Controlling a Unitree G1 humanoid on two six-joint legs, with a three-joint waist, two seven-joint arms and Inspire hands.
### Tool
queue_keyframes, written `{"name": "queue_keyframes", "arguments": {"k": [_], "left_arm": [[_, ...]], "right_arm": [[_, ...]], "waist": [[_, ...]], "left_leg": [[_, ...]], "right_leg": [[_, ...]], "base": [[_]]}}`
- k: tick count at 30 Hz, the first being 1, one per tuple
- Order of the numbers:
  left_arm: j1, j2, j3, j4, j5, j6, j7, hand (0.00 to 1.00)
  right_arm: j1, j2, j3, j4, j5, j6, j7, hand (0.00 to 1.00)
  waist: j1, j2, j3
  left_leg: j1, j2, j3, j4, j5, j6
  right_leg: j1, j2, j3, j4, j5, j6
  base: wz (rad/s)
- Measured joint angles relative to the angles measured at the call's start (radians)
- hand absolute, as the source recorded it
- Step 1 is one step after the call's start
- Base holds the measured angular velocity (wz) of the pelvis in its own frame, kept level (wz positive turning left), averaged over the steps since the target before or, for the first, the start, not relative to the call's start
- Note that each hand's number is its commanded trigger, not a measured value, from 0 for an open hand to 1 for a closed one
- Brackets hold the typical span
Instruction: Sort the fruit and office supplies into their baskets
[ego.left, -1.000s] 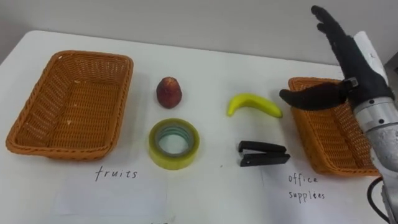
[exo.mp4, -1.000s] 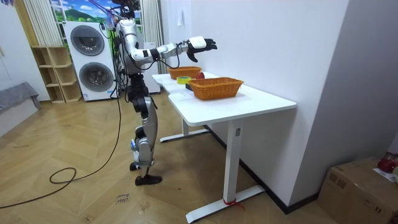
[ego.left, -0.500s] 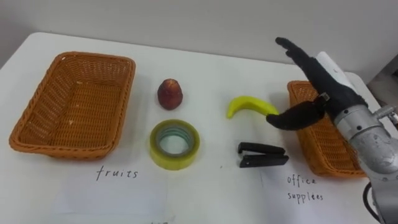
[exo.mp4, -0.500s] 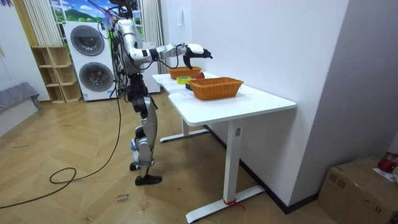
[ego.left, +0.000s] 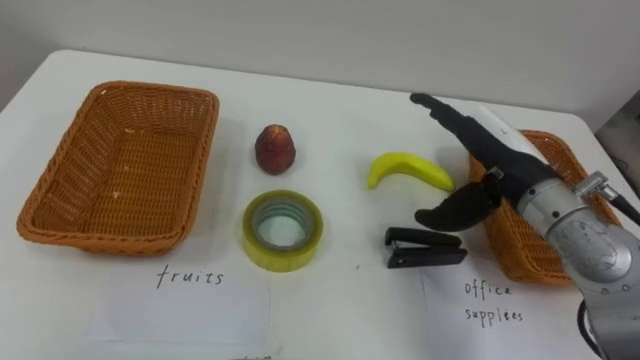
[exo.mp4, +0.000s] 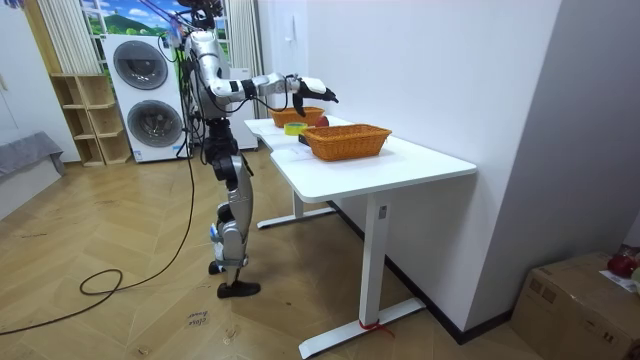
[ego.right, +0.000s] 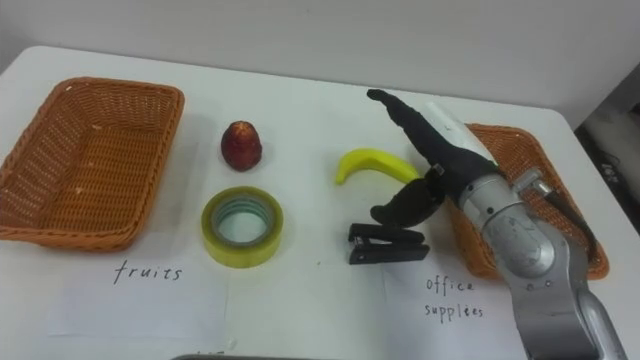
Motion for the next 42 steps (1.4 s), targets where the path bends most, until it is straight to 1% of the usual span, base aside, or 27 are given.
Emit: {"name": "queue_keyframes", "arguments": {"k": [2,6,11,13,17,20,22,27,30,32,34,35,36,37,39,42], "left_arm": [[-0.002,0.002,-0.01,0.0,0.0,0.0,0.0,0.0],[-0.006,0.005,-0.016,0.0,0.0,0.0,0.0,0.0],[-0.006,0.008,-0.016,0.0,0.0,0.0,0.001,0.0],[-0.006,0.011,-0.016,-0.001,0.0,0.0,0.002,0.0],[-0.004,0.013,-0.017,-0.019,0.001,-0.002,0.002,0.0],[-0.004,0.019,-0.017,-0.032,0.001,-0.006,0.003,0.0],[-0.005,0.02,-0.018,-0.048,0.001,-0.006,0.004,0.0],[-0.015,0.027,-0.036,-0.055,0.002,-0.013,0.007,0.0],[-0.009,0.027,-0.039,-0.048,0.002,-0.002,0.008,0.0],[-0.009,0.027,-0.039,-0.048,0.002,0.006,0.008,0.0],[-0.009,0.027,-0.037,-0.049,0.001,0.006,0.008,0.0],[-0.009,0.027,-0.036,-0.049,0.001,0.006,0.008,0.0],[-0.01,0.027,-0.036,-0.049,0.001,0.006,0.008,0.0],[-0.011,0.027,-0.036,-0.049,0.001,0.005,0.008,0.0],[-0.013,0.027,-0.036,-0.049,0.001,0.005,0.008,0.0],[-0.016,0.027,-0.036,-0.049,0.001,0.005,0.008,0.0]], "right_arm": [[0.0,0.0,0.0,0.001,0.0,0.0,0.002,0.0],[0.0,0.0,0.001,0.011,-0.002,0.0,0.017,0.0],[0.0,0.0,0.008,0.032,-0.005,0.002,0.035,0.0],[0.001,0.0,0.01,0.032,-0.01,0.008,0.051,0.0],[0.001,0.0,0.011,0.034,-0.041,0.008,0.065,0.0],[0.002,0.0,0.031,0.043,-0.043,0.008,0.066,0.0],[0.002,0.0,0.045,0.054,-0.043,0.008,0.088,0.0],[0.011,0.001,0.049,0.088,-0.044,0.01,0.135,0.0],[0.013,0.001,0.066,0.09,-0.042,0.032,0.181,0.0],[0.013,0.001,0.072,0.106,-0.04,0.036,0.207,0.0],[0.013,0.001,0.073,0.127,-0.04,0.054,0.231,0.0],[0.013,0.001,0.073,0.13,-0.04,0.056,0.234,0.0],[0.013,0.001,0.073,0.132,-0.04,0.061,0.243,0.0],[0.013,0.001,0.073,0.132,-0.04,0.062,0.248,0.0],[0.013,0.001,0.073,0.133,-0.04,0.062,0.253,0.0],[0.013,0.001,0.073,0.137,-0.04,0.064,0.26,0.0]], "waist": [[0.004,-0.001,0.0007],[0.013,-0.008,0.0049],[0.017,-0.009,0.0052],[0.017,-0.009,0.0049],[0.017,-0.01,0.0042],[0.022,-0.014,0.0016],[0.026,-0.016,0.0005],[0.044,-0.013,0.0018],[0.045,-0.007,0.005],[0.044,-0.003,0.007],[0.044,0.002,0.0056],[0.044,0.003,0.0047],[0.043,0.004,0.0018],[0.043,0.004,-0.0007],[0.042,0.003,-0.0028],[0.042,0.002,-0.0035]], "left_leg": [[0.0,0.0,0.0,0.0,0.0,0.0],[-0.001,0.0,0.0,0.001,0.0,0.0],[-0.001,0.0,0.0,0.001,0.0,0.0],[-0.001,0.0,0.0,0.0,0.0,0.0],[-0.001,0.0,0.0,0.0,0.0,0.0],[-0.001,0.0,0.0,0.0,0.0,0.0],[-0.001,0.0,0.0,0.001,0.0,0.0],[-0.002,0.0,0.0,0.001,0.0,0.0],[-0.002,0.0,0.0,0.001,0.0,0.0],[-0.002,0.0,0.0,0.001,0.0,0.0],[-0.005,0.0,-0.001,0.001,0.0,0.0],[-0.005,0.0,-0.001,0.001,0.0,0.0],[-0.006,0.0,-0.001,0.001,0.0,0.0],[-0.005,0.0,-0.001,0.001,0.0,0.0],[-0.005,-0.001,-0.001,0.002,0.0,0.0],[-0.005,0.0,-0.001,0.003,0.0,0.0]], "right_leg": [[0.0,0.0,0.0,0.0,0.0,0.0],[0.0,0.0,0.001,0.0,0.0,0.0],[0.0,0.001,0.0,0.001,0.0,0.0],[0.0,0.001,0.0,0.001,0.0,0.0],[-0.001,0.0,0.001,0.001,0.0,0.0],[-0.001,0.0,0.001,0.001,0.0,0.0],[-0.001,-0.001,0.002,0.001,0.0,0.0],[-0.001,-0.002,0.0,0.001,0.001,0.001],[-0.001,-0.001,-0.001,0.001,0.001,0.001],[-0.001,-0.001,-0.003,0.001,0.001,0.0],[-0.002,-0.002,-0.005,0.001,0.001,0.0],[-0.003,-0.002,-0.006,0.001,0.001,0.0],[-0.003,-0.002,-0.006,0.001,0.001,0.0],[-0.003,-0.002,-0.006,0.001,0.001,0.0],[-0.002,-0.002,-0.006,0.001,0.001,0.0],[-0.002,-0.002,-0.005,0.001,0.001,0.0]], "base": [[0.0],[0.0],[0.0],[0.0],[0.0],[0.0],[0.0],[0.0],[0.0],[0.0],[0.0],[0.0],[0.0],[0.0],[0.0],[0.0]]}}
